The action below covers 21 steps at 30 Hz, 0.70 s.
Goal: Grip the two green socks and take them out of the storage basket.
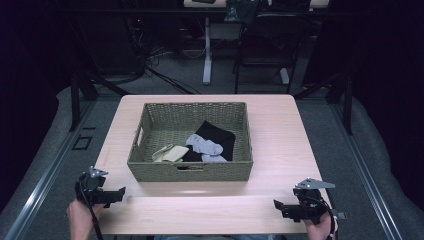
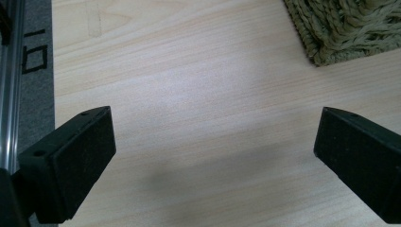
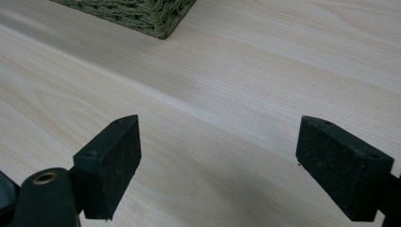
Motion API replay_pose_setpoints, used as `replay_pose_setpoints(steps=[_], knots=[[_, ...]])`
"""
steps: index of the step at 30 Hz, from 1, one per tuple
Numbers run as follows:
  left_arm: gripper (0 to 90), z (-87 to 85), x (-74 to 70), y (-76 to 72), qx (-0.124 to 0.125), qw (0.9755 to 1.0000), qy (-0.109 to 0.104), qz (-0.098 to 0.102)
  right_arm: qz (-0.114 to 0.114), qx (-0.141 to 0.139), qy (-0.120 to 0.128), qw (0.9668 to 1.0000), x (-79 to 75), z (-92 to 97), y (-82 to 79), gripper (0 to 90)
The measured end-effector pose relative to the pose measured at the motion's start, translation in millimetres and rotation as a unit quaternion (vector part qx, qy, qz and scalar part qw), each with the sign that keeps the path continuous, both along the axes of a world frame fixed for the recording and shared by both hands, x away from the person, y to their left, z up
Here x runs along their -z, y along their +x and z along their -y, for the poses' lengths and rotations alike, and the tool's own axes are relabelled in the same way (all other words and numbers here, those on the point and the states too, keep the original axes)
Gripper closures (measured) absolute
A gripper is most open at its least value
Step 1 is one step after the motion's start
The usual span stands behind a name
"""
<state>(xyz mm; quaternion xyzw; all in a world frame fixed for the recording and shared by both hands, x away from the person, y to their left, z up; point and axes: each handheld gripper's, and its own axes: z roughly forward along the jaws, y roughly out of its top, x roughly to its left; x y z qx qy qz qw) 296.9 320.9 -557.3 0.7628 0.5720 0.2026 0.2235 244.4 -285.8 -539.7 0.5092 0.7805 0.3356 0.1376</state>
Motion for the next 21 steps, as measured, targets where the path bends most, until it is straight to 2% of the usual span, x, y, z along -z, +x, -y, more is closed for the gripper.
replay_pose_setpoints(steps=[9,15,16,17,18,19,21], knots=[[0.0,5.7,-15.7,0.5,0.009,0.9999,-0.007,0.009,0.000,-0.004,-0.007,1.0000,0.7,-1.8,0.1,14.4],[0.0,1.8,-31.8,-0.3,0.009,0.9994,-0.028,0.020,-0.003,-0.002,-0.008,1.0000,0.9,-0.8,0.3,14.3],[0.0,-0.5,-37.6,-1.1,0.009,0.9988,-0.042,0.025,-0.004,-0.002,-0.010,0.9999,0.9,-0.8,0.2,14.3],[0.0,-0.5,-37.6,-1.1,0.009,0.9988,-0.042,0.025,-0.003,-0.001,-0.010,0.9999,1.0,-0.8,0.2,14.4],[0.0,-1.1,-44.8,-1.8,0.011,0.9985,-0.045,0.029,-0.002,-0.002,-0.010,1.0000,1.1,-0.5,0.4,14.3],[0.0,-1.1,-44.8,-1.8,0.011,0.9985,-0.045,0.029,-0.002,-0.002,-0.010,1.0000,1.1,-0.5,0.4,14.3],[0.0,-0.2,-54.7,-1.3,0.019,0.9981,-0.048,0.034,-0.001,0.004,-0.007,1.0000,1.7,0.1,0.2,14.3]])
